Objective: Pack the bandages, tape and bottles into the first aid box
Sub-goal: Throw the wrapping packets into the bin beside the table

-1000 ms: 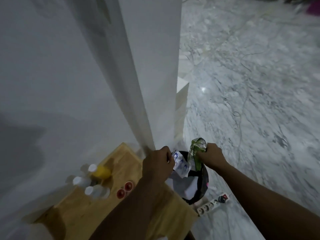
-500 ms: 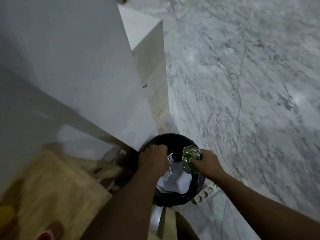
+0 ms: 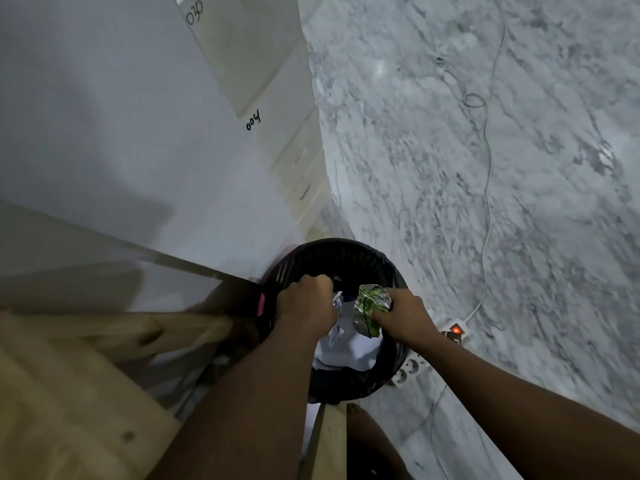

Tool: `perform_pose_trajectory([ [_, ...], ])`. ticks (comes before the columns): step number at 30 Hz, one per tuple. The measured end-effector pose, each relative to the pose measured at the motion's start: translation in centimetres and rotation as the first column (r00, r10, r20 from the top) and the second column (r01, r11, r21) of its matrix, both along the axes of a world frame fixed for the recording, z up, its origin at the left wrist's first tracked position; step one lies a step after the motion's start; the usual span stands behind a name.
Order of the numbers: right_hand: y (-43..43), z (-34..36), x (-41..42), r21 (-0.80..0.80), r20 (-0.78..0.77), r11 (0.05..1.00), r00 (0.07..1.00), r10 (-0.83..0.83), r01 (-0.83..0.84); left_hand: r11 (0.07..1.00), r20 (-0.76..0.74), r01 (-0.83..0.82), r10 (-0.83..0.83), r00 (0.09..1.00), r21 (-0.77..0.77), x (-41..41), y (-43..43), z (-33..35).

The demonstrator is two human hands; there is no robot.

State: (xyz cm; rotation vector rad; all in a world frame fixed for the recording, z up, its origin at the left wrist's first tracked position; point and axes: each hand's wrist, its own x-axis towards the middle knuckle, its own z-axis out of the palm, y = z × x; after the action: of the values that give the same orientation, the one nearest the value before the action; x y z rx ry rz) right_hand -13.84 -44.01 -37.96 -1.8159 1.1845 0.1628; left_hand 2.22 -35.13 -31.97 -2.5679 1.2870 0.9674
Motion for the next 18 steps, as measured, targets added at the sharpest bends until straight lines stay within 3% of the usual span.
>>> perform_pose_trajectory([
  [18,0.86,-0.08,0.26,0.056,0.001,0.998,1.000,0.002,-0.002,0.999,-0.068,-0.026,0.028,0.997,0.030,-0.78,-0.01,-0.20],
])
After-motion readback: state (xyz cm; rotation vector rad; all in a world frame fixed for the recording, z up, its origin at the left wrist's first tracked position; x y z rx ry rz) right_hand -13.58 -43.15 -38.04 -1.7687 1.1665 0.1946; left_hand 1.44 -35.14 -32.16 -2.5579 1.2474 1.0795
